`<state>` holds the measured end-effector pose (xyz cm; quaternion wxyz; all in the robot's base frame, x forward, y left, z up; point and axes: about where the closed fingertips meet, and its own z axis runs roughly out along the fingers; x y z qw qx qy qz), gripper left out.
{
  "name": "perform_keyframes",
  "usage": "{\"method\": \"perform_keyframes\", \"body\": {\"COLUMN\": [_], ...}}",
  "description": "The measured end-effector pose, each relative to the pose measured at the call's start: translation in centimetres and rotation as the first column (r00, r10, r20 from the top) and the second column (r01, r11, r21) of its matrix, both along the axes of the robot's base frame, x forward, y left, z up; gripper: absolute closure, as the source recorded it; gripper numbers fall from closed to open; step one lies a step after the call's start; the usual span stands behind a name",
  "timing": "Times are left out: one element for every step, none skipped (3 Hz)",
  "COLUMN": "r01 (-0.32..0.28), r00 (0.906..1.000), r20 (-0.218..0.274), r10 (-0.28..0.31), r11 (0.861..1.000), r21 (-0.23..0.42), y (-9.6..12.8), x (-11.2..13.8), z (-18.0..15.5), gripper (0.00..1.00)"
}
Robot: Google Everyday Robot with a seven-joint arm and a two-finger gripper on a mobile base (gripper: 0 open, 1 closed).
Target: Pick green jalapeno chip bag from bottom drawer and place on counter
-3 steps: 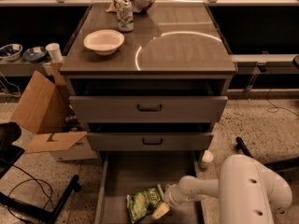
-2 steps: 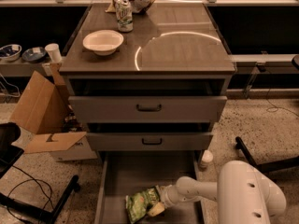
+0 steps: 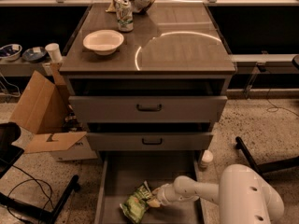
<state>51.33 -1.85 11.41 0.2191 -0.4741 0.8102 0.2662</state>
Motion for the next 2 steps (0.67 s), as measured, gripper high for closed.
{"method": "perform_keyframes", "body": {"r01": [-0.011,-0.031], "r00": [0.9999,0.9994], "r20": [0.002,0.016], "r10": [0.011,0.031], "r11": [1.0,0.999], "r21": [0.001,-0.005], "y": [0.4,1.0], "x": [-0.2,-0.5], "z": [0.3,1.8], "gripper": [0.89,1.0]}}
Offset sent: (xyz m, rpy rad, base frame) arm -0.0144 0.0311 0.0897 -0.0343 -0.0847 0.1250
